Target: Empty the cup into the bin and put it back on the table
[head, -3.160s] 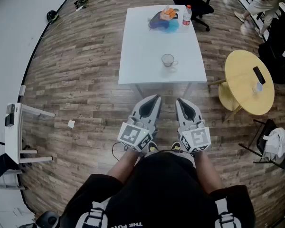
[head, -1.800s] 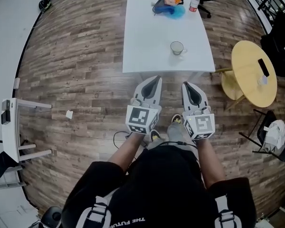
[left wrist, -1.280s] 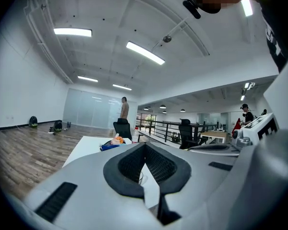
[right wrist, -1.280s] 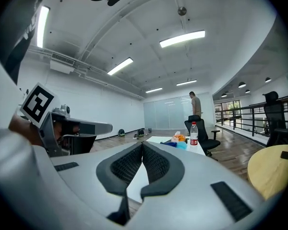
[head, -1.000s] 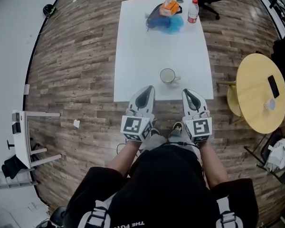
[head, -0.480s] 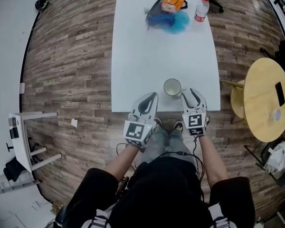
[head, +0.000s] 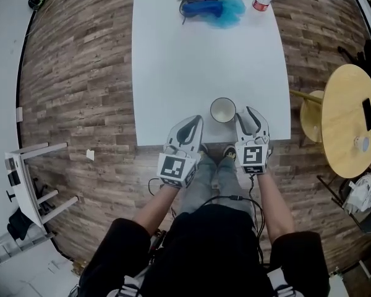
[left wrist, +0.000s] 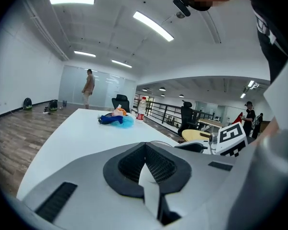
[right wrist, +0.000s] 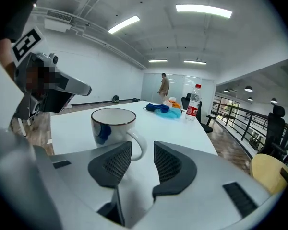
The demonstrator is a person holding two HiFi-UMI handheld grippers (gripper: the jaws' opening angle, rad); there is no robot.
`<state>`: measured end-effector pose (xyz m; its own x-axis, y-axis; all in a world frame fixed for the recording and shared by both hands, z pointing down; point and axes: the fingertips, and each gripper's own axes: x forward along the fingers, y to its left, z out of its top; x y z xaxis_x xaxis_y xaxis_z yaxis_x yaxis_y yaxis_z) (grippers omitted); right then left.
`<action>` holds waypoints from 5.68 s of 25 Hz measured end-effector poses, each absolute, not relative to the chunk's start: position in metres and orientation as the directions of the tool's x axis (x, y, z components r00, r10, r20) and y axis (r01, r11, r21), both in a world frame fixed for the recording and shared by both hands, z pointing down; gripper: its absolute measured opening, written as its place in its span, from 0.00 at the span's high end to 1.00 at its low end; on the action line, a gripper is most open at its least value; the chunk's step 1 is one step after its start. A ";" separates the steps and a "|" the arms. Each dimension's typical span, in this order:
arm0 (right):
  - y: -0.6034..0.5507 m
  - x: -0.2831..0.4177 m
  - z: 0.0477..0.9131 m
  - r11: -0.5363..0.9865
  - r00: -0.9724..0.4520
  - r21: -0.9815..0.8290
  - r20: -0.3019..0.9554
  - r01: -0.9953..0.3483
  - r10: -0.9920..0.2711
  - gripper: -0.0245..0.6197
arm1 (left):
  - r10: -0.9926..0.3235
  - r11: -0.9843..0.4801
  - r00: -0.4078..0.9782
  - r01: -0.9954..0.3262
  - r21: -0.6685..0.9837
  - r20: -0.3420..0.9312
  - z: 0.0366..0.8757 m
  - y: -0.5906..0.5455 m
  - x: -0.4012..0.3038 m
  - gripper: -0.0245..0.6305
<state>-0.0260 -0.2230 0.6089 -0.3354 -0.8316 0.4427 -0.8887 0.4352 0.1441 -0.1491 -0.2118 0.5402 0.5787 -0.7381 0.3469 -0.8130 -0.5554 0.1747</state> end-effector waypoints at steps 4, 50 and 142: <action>-0.235 -0.023 0.616 0.445 -0.316 0.200 0.464 -0.873 -0.827 0.73 | -0.733 -0.558 0.583 -0.810 0.181 0.350 0.545 -0.212 -0.149 0.93; -0.157 0.053 0.470 0.081 -0.062 0.055 0.287 -0.995 -0.956 0.89 | -0.557 -0.800 0.805 -0.586 0.128 0.205 0.457 -0.187 -0.043 0.93; 0.138 0.389 0.502 -0.591 0.587 0.109 0.347 -0.799 -0.731 0.89 | 0.039 -0.984 0.969 -0.005 0.178 0.243 0.479 0.029 0.280 0.93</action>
